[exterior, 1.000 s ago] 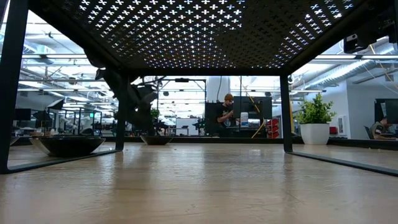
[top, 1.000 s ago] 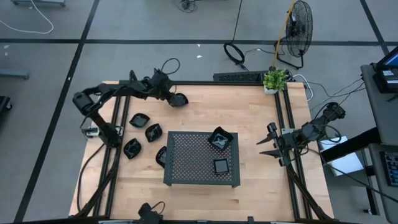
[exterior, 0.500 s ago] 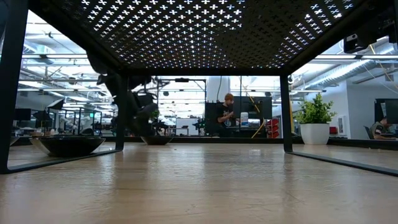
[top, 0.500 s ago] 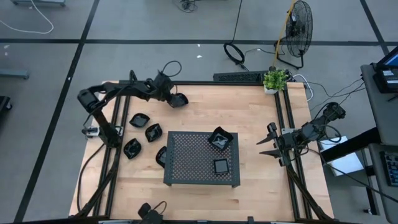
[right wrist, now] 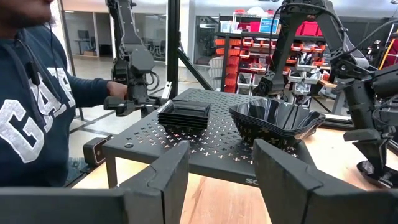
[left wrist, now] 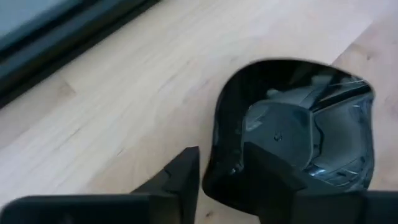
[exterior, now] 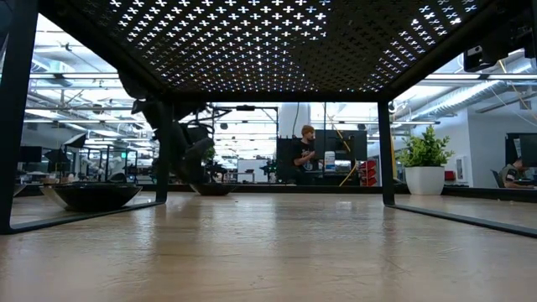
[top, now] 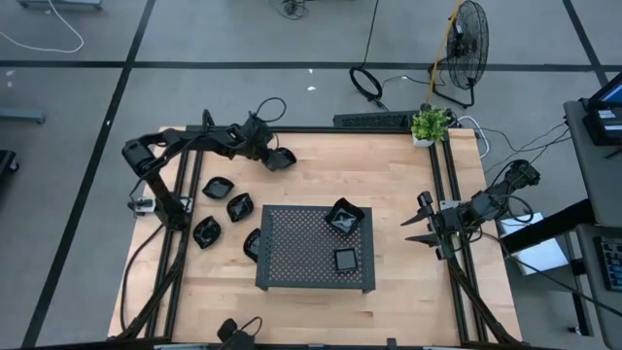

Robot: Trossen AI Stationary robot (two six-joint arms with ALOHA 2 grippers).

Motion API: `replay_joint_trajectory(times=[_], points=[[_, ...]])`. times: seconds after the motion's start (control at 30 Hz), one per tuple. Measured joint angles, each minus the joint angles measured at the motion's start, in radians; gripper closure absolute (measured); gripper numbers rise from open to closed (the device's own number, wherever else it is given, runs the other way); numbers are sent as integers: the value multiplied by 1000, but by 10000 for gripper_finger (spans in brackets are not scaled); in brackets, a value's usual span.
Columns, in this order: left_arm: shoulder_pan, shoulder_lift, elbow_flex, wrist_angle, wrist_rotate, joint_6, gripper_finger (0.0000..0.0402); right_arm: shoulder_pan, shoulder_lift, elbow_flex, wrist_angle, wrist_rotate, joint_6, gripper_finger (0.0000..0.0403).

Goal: Pick & Place Mini shaped plates
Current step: Put the black leaf-shaped plate on the shelf

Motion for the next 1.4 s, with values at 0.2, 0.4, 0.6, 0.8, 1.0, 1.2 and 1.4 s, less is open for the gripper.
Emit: replay_joint_trajectory(times=[0.2, 0.4, 0.6, 0.8, 1.0, 1.2, 1.4], points=[[1, -10, 0, -2, 0, -23, 386, 0, 0, 0, 0, 0, 0, 238], [-1, -10, 0, -3, 0, -39, 397, 0, 0, 0, 0, 0, 0, 238], [-9, -12, 0, 1, 0, -42, 399, 0, 0, 0, 0, 0, 0, 238], [-35, -95, -1, -11, -1, -42, 399, 0, 0, 0, 0, 0, 0, 238], [-62, -242, -1, -17, -6, -41, 400, 0, 0, 0, 0, 0, 0, 238], [-100, -397, -1, -79, -28, -68, 400, 0, 0, 0, 0, 0, 0, 238], [-189, -552, -1, -150, -12, -121, 401, 0, 0, 0, 0, 0, 0, 238]])
